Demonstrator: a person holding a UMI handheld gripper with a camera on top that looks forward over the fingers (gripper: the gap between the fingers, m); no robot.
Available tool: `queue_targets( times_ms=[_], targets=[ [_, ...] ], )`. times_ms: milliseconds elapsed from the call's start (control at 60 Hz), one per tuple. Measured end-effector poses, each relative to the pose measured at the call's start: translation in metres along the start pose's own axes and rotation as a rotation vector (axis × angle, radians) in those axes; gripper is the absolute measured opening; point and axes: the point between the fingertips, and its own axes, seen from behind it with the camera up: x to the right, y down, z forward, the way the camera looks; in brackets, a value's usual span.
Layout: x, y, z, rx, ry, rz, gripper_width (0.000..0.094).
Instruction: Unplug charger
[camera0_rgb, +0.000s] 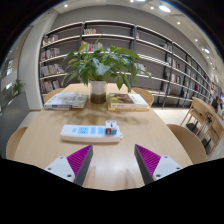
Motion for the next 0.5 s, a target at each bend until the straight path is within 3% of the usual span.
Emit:
queue_targets(
  times_ms=[167, 300, 350, 500],
  targets=[
    [0.0, -0.033, 0.077, 0.009, 0.018, 0.024, 0.0813],
    [-0.002, -0.042, 0.103, 0.013, 0.011, 0.036, 0.0557],
    [-0.009, -0.042, 0.106, 0.008, -0.017, 0.049, 0.0276],
    [-0.011, -0.04, 0.106, -0.034, -0.031, 0.088, 0.0186]
  ],
)
